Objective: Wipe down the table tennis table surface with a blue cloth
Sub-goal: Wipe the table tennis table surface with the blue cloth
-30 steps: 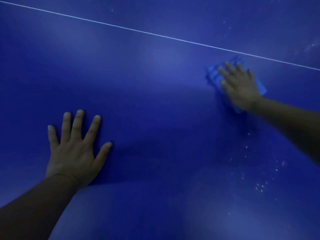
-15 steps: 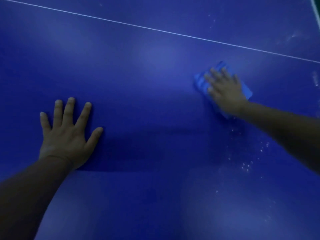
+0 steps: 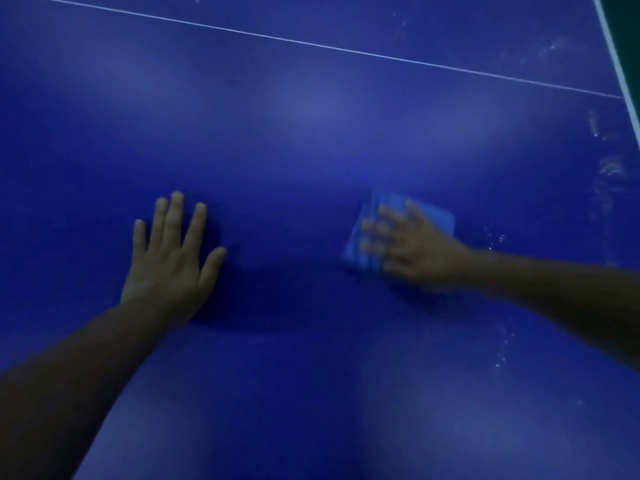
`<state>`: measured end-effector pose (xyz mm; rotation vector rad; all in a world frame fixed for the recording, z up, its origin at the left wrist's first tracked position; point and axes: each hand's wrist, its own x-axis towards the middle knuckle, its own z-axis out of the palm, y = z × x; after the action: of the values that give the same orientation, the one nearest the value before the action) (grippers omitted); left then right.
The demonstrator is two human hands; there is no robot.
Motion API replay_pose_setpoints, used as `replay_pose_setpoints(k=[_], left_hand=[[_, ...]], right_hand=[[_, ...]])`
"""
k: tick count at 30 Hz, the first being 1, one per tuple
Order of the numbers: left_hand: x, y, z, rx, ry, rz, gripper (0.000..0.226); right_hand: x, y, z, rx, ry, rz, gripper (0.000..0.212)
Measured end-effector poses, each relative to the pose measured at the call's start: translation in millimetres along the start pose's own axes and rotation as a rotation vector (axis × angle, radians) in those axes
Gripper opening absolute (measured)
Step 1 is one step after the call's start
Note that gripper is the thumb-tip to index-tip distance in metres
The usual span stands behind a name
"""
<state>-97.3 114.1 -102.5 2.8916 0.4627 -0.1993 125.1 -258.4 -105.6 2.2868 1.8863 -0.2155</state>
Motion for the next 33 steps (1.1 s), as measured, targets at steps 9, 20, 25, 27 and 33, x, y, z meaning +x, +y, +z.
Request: replay_pose_setpoints(k=[9, 20, 25, 27, 33], left_hand=[[-102.7, 27.6, 33.2, 0.151, -0.081, 0.151, 0.077], [-100.0, 33.8, 28.2, 0.173, -0.133, 0.124, 0.079], [-100.2, 33.9, 28.8, 0.164, -0.133, 0.112, 0.079], [-99.3, 31.7, 29.2, 0.16, -0.145, 0.11, 0.079], [-98.5, 30.6, 29.0, 0.155, -0.151, 0.108, 0.081]], right_hand=[[8.7, -5.3, -6.9, 0.166, 0.059, 0.681, 0.06], [-55.4, -4.4, 5.2, 0.212, 0.004, 0.585, 0.059], [-36.0, -0.1, 0.1, 0.246, 0.092, 0.997, 0.057], [-44.6, -71.0, 6.0, 0.183, 0.119, 0.766, 0.055], [-139.2, -155.6, 15.8, 0.115, -0.025, 0.114, 0.049]])
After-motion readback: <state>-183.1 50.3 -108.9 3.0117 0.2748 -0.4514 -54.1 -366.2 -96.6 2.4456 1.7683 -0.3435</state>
